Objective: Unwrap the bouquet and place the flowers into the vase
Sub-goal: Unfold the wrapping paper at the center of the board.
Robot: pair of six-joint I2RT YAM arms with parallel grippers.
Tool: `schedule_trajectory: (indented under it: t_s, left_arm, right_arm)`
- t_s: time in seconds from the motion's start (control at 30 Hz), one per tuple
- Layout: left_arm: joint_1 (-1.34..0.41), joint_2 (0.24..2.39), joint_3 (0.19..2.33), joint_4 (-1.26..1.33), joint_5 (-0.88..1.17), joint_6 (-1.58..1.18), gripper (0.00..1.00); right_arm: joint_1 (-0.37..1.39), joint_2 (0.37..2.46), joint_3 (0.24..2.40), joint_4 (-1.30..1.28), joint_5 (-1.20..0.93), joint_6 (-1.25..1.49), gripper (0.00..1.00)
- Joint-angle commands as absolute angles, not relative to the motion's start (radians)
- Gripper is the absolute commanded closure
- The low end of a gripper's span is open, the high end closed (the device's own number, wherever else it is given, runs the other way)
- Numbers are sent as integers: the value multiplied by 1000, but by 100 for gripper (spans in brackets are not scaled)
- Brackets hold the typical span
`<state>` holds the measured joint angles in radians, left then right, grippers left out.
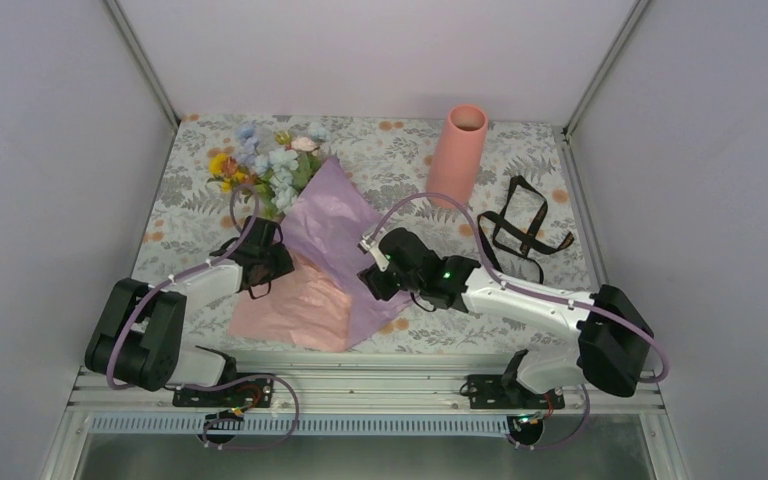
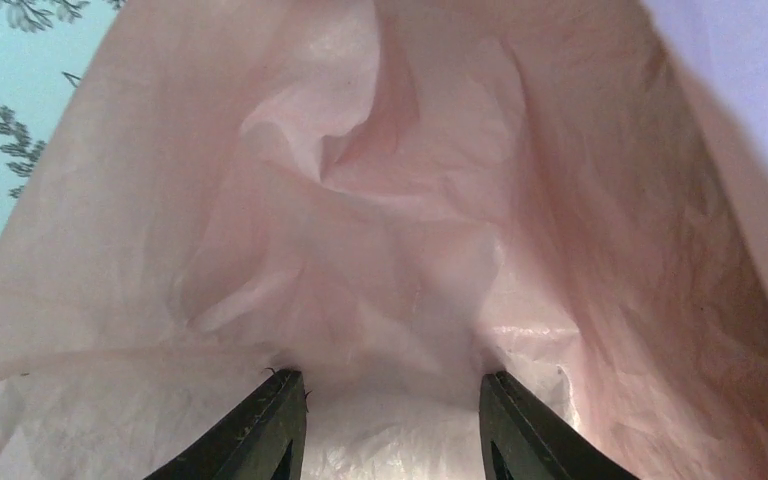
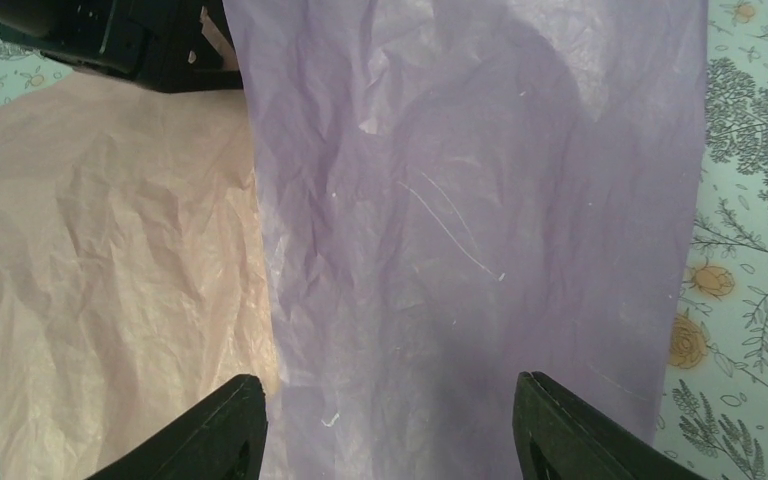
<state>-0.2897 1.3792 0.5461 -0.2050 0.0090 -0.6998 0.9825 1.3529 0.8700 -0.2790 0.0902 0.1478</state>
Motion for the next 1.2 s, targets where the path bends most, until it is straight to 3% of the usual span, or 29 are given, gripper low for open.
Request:
schedule_trajectory:
  t_s: [0.0, 0.17, 0.67, 0.87, 1.17]
  left_arm:
    - [-265, 1406, 516, -335, -72, -698, 55]
    - [-258, 1341, 520, -343, -2, -694, 53]
    - [-257, 938, 700, -476, 87, -698, 12]
    - [-257, 879, 787, -579, -12, -647, 0]
    - [-257, 747, 941, -747, -199, -522, 0]
  right_arm:
    - [1014, 1380, 894, -264, 103, 161, 37]
    - [1037, 1417, 921, -268, 109, 164, 37]
    - [1120, 1457, 935, -227, 200, 120, 37]
    - [1143, 1475, 929, -203, 232, 105, 36]
    - [1168, 1568, 1002, -231, 298, 128, 36]
